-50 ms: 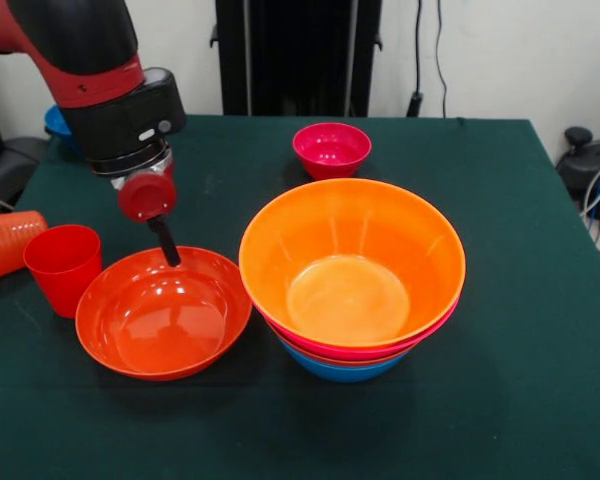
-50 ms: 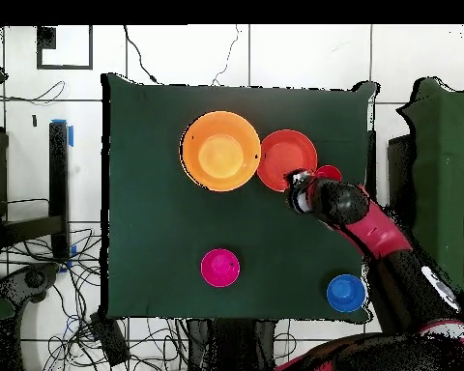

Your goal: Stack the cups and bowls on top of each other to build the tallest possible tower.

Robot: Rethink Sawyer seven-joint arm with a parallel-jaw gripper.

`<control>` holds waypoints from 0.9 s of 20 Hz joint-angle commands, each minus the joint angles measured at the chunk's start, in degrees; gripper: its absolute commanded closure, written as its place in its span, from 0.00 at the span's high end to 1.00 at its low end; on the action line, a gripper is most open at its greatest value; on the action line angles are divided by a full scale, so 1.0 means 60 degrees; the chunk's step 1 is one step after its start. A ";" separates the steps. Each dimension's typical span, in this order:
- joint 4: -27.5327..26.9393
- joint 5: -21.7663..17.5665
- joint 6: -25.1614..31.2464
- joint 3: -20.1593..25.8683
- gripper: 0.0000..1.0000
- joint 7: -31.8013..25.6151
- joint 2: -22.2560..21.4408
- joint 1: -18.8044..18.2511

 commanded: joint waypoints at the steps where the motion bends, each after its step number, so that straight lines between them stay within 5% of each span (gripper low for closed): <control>1: 0.0087 -0.0757 -0.0622 0.0119 1.00 -0.0325 0.0784 -0.0089; 18: -0.0798 -0.1507 -0.0711 0.0599 1.00 -0.0999 0.2227 -0.0896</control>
